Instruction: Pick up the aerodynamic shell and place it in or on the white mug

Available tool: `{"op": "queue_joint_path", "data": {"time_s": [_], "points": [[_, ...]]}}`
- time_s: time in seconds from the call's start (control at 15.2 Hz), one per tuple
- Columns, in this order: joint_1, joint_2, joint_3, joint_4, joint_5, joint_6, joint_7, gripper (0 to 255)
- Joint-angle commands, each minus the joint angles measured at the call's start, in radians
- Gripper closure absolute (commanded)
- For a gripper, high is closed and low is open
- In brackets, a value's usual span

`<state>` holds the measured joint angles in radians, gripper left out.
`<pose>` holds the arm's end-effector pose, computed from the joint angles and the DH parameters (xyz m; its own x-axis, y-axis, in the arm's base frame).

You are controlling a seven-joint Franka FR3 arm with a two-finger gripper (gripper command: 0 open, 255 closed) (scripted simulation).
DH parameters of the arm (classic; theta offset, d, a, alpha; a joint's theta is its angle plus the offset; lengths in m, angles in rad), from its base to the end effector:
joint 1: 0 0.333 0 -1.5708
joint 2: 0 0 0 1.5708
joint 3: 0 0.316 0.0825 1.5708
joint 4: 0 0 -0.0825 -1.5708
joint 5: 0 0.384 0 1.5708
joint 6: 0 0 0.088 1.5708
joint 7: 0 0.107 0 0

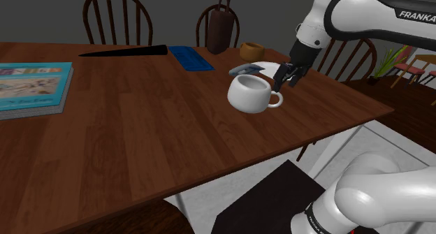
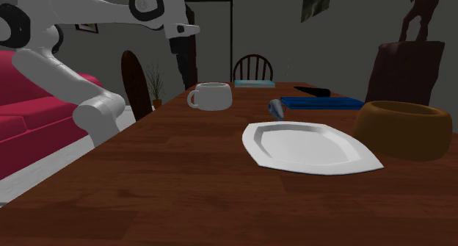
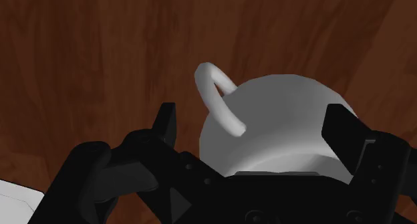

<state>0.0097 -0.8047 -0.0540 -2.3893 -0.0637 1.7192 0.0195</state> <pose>0.3158 -0.0248 0.5940 0.9901 -0.0428 0.1339 -0.0461 -0.9987 0.0222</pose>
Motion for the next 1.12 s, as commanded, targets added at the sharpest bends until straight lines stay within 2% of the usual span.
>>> {"op": "queue_joint_path", "data": {"time_s": [0.0, 0.33, 0.59, 0.86, 1.06], "points": [[0.000, 0.000, 0.000, 0.000, 0.000, 0.000, 0.000, 0], [0.028, 0.118, -0.138, 0.064, -0.057, 0.075, -0.248, 0], [0.064, 0.241, -0.241, 0.151, -0.071, 0.128, -0.446, 0], [0.109, 0.385, -0.340, 0.267, -0.047, 0.166, -0.651, 0], [0.142, 0.506, -0.409, 0.373, -0.001, 0.181, -0.810, 0]]}}
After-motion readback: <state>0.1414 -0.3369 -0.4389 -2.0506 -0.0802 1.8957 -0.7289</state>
